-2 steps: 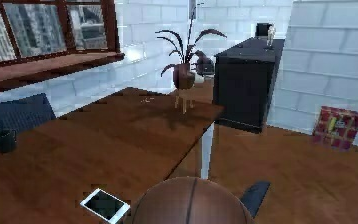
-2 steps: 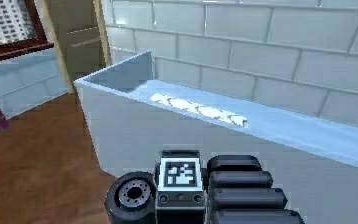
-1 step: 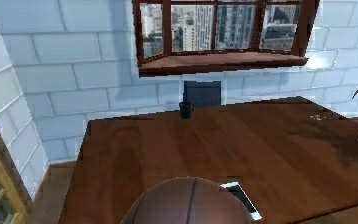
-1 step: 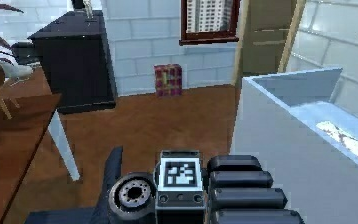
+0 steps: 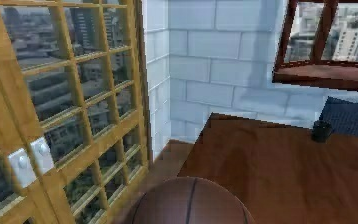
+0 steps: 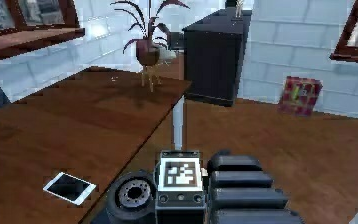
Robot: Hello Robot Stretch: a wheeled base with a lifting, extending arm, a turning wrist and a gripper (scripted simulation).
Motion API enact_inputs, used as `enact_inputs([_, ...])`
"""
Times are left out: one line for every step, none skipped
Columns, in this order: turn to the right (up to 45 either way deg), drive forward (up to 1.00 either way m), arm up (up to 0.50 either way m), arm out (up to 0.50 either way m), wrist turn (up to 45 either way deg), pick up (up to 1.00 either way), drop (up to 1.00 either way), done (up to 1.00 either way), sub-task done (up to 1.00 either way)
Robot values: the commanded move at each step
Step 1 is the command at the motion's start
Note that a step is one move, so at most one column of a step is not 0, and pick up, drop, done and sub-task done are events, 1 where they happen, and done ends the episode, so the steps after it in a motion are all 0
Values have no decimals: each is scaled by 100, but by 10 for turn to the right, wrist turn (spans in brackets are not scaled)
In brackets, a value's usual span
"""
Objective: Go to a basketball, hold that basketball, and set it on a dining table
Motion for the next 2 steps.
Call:
enact_inputs([450,0,0,0,0,0,0,0,0])
enact_inputs([300,0,0,0,0,0,0,0,0])
